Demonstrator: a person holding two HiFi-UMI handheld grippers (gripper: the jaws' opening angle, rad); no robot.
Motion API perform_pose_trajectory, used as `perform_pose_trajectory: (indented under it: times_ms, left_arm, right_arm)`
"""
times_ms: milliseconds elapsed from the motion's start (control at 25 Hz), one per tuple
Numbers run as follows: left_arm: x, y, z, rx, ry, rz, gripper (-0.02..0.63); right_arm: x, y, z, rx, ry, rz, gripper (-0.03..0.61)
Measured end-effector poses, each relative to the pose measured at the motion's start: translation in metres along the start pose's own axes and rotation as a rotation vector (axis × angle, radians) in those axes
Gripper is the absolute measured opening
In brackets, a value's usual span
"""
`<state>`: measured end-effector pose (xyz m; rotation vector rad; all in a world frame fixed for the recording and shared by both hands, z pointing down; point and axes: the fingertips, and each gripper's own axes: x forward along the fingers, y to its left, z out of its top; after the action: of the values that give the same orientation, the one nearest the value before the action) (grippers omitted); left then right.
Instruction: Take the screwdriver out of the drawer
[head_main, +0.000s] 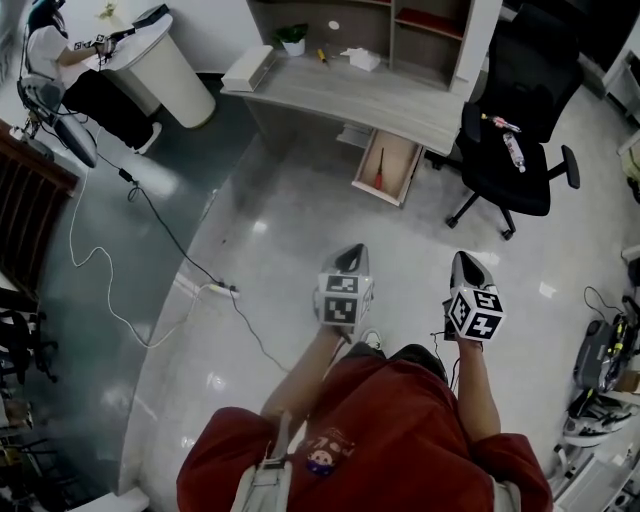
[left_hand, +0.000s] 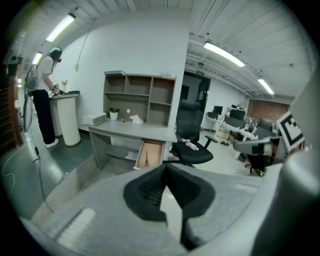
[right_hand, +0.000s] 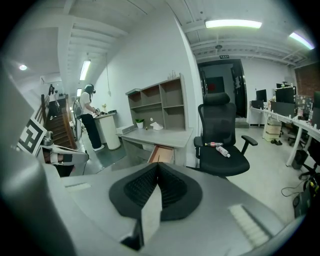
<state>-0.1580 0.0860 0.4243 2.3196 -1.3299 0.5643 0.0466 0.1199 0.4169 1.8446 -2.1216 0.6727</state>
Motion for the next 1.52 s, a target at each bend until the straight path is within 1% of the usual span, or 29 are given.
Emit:
perform_pose_trajectory:
  times_ms: [320, 480, 600, 880, 1280, 1520]
  left_arm:
    - [0.028, 0.018, 0.008, -0.017, 0.017, 0.002, -0.002]
    - [0.05, 0.022, 0.012, -0.025, 0.026, 0.012, -0.002]
    - [0.072, 0.024, 0.023, -0.029, 0.026, 0.023, -0.002]
    - [0.131, 0.033, 0.064, -0.03, 0.032, 0.061, -0.002]
    - [0.228, 0.019, 0.134, -0.028, 0.03, 0.094, -0.002]
    - [0.27, 0.016, 0.166, -0.022, 0.031, 0.125, -0.002]
  right_arm:
    - [0.035, -0.003, 0.007, 0.004, 0.015, -0.003, 0.002]
    - [0.055, -0.017, 0.017, -0.006, -0.009, -0.02, 0.002]
    - [0.079, -0.03, 0.028, -0.007, -0.015, -0.009, 0.002]
    - [0.143, -0.062, 0.072, -0.013, -0.018, 0.037, 0.002]
    - [0.224, -0.132, 0.129, -0.004, -0.006, 0.093, 0.002]
    - [0.266, -0.16, 0.157, 0.007, -0.01, 0.135, 0.002]
